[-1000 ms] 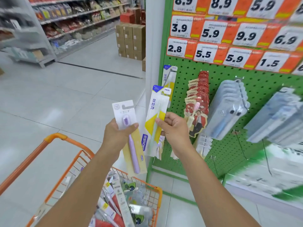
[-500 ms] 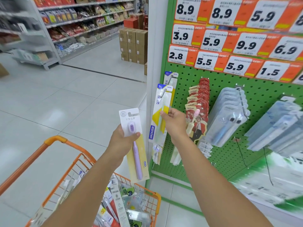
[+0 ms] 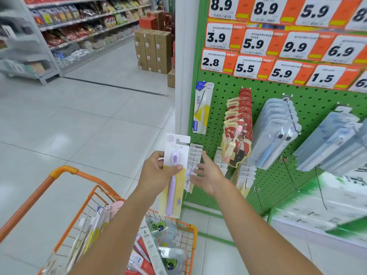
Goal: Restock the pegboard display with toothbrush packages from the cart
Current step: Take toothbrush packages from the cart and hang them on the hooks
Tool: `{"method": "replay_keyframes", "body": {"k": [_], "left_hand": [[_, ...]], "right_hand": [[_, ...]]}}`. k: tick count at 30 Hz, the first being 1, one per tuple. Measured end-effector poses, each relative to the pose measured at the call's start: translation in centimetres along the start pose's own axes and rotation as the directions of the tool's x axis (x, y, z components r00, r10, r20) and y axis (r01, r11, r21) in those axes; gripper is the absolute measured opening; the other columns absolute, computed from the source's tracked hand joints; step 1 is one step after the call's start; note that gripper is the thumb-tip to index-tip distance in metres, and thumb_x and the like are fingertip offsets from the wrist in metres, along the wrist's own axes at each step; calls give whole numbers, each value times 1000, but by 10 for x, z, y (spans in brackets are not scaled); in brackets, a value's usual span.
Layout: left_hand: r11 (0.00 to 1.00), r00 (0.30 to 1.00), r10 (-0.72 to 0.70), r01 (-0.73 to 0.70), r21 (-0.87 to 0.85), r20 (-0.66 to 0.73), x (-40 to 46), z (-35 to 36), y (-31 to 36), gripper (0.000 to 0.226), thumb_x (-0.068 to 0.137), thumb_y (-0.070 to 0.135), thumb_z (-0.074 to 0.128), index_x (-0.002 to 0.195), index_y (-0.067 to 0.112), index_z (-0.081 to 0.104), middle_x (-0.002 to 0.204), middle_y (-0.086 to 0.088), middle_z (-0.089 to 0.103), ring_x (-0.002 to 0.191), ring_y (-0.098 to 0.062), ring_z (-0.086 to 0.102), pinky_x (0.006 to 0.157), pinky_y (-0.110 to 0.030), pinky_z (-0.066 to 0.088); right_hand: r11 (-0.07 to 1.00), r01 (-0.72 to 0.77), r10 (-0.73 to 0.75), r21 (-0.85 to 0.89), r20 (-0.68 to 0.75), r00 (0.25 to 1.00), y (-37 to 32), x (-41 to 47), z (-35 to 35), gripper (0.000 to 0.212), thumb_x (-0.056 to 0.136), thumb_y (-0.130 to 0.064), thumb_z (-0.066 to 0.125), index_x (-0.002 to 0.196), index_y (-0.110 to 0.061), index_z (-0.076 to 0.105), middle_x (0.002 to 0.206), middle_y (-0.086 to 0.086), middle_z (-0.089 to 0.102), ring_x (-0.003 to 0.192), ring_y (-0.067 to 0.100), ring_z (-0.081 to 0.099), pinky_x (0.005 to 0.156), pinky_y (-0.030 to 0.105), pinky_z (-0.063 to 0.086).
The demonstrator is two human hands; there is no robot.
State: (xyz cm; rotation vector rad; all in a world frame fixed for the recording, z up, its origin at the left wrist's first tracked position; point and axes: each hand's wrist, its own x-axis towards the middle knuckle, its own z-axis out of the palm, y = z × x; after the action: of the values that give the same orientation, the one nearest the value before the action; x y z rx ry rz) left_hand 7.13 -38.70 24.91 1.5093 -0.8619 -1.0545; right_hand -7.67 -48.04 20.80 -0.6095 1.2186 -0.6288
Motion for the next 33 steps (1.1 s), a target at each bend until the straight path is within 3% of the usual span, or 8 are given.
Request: {"method": "replay_keyframes", "body": {"k": [4,7,10,13,18,21,26,33], "left_hand": [[997,991,-33,24,73,126,-2,28,-34,29,78,4,83,103,9,69,92,-4,78,81,-16,74,68,-25,57],[970,954,-23,-51,237,299,-13,69,-68,27,81,23,83,104,14,70,95,0,77,87,-15,71,76,-28,56],[876,909,-92,-120,467,407,-30,116,-102,21,88,38,74,87,23,60,81,6,65,75,-11,61,63,-25,44],[821,888,-136,-146,551,439,-36,158,-134,16,93,27,68,86,24,54,79,7,57,76,-18,55,65,-30,39],[801,935,-176,-46,597,309,-13,218,-164,2,97,15,61,95,14,62,88,1,63,86,-24,64,79,-36,53],[798,972,-167,35,601,165,1,250,-174,11,95,13,61,88,6,65,85,-4,67,85,-27,66,73,-32,48],[773,980,-196,179,609,-39,7,266,-191,10,97,15,59,91,8,62,89,-5,67,82,-19,58,59,-19,30],[762,950,-279,307,570,-139,18,268,-200,16,98,14,56,108,10,68,101,-5,70,86,-16,57,72,-21,38]], "right_hand": [[968,224,-205,-112,158,966,54,-52,-48,30,99,-32,63,120,-11,68,115,11,74,106,29,71,95,42,57],[923,338,-333,-183,61,941,76,-60,-85,8,96,-12,66,102,-8,71,95,9,77,86,21,72,83,35,60],[924,266,-296,-273,-73,952,98,-55,-136,20,96,-10,67,84,6,64,75,13,65,71,21,58,71,34,53],[944,202,-250,-260,-171,953,113,-42,-189,25,94,-8,68,77,9,60,69,14,55,66,20,52,65,32,50],[958,147,-204,-247,-224,953,104,7,-254,28,92,-11,71,74,10,63,71,17,61,64,23,58,65,35,56],[943,158,-220,-292,-193,956,94,34,-273,32,93,-12,70,63,-3,66,66,18,63,59,22,58,59,33,58],[897,206,-255,-390,-78,964,97,71,-281,33,93,-17,71,70,5,64,67,27,60,60,21,57,71,58,59],[874,223,-267,-432,-44,963,110,97,-281,36,90,-25,69,66,0,62,59,17,56,58,19,56,70,61,59]]}}
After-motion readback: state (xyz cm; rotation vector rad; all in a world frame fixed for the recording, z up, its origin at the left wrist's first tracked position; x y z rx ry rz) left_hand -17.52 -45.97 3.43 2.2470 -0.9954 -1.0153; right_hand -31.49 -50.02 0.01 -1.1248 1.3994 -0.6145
